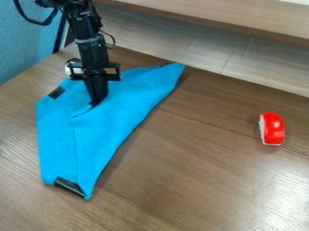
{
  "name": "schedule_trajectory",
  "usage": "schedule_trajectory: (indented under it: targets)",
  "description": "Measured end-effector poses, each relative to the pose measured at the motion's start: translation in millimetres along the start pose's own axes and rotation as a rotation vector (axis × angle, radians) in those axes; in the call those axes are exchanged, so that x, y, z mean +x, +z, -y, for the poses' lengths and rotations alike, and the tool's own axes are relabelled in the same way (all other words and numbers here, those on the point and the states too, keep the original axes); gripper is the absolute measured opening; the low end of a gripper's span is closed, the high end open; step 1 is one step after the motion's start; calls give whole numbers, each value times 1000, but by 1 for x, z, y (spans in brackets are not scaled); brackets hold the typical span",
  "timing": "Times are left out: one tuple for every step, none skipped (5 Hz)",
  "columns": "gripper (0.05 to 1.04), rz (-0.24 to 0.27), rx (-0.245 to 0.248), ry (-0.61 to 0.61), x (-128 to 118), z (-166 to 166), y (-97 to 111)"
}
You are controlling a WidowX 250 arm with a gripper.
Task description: Fold the cloth from the right to the left
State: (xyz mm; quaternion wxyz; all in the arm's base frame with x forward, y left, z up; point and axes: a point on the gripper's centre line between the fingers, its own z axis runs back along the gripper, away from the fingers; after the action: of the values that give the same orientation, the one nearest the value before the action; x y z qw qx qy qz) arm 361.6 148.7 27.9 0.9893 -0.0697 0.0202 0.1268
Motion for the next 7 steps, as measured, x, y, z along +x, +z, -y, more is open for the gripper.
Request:
schedule_trajectory:
  targets:
    - [219, 5, -20, -19, 2, 6, -2]
    - [470, 11, -29, -47, 1, 18, -3]
    - [776, 36, -55, -73, -3, 33, 0]
    - [1002, 122, -77, -89, -9, 45, 28]
    - [1004, 165, -92, -82, -16, 51, 44]
    - [999, 208, -101, -92, -20, 56, 58]
    - [999, 227, -105, -95, -23, 58, 66]
